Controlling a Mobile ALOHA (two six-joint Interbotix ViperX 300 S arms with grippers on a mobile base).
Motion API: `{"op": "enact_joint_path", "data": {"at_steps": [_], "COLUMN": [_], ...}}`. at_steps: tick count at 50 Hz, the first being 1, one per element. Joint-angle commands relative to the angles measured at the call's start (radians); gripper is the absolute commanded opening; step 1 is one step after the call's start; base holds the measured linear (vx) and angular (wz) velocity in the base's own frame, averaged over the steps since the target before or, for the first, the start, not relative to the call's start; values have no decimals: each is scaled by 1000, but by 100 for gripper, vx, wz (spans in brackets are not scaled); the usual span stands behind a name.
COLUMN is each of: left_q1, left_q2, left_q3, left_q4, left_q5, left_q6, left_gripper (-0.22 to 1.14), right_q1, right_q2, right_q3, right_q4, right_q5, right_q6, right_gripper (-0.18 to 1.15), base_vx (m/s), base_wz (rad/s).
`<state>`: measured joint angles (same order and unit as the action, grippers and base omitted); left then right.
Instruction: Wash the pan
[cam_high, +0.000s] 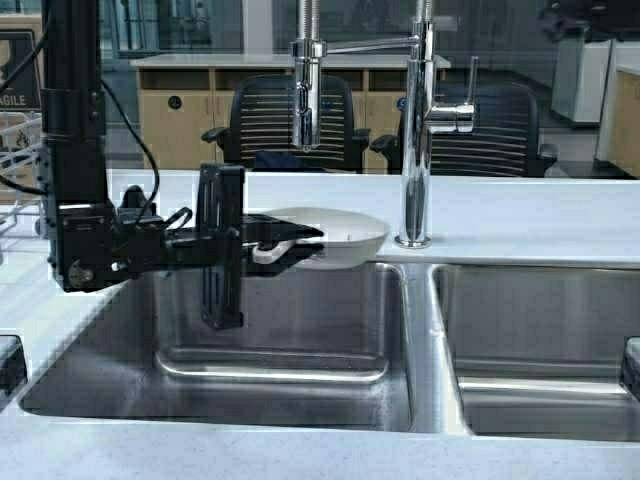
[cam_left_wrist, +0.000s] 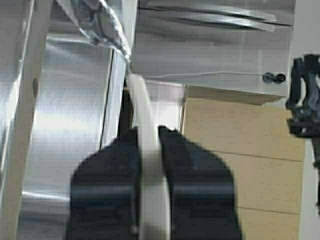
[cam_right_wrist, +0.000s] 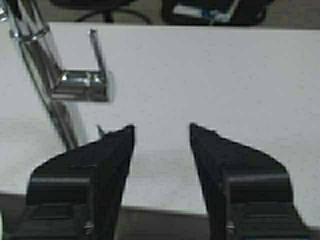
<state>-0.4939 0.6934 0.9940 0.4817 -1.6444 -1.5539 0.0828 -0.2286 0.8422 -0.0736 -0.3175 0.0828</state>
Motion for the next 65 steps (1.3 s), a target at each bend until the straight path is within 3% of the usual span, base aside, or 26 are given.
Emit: {"op": "enact_joint_path", "data": {"at_steps": [1, 16, 34, 45, 65], "left_q1": [0, 0, 0, 0, 0], "left_q2": [-40, -31, -31, -29, -28], "left_q3": [23, 26, 25, 23, 21], "left_q4": [-11, -12, -12, -12, -12], "left_q5": [-37, -54, -54, -54, -54], "left_q6": [25, 25, 23, 23, 23], "left_gripper": [2, 2, 2, 2, 2], "right_q1": [55, 63, 46, 11, -144], "right_q2": [153, 397, 558, 589, 578], "right_q3": [-167, -419, -603, -643, -595], "right_q4": [-25, -25, -23, 3, 212], "right_q5": [-3, 35, 101, 147, 204], "right_q6": [3, 58, 64, 67, 132], "right_gripper": [103, 103, 103, 103, 103], "base_vx": [3, 1, 0, 0, 0], "base_wz": [-3, 0, 0, 0, 0]}}
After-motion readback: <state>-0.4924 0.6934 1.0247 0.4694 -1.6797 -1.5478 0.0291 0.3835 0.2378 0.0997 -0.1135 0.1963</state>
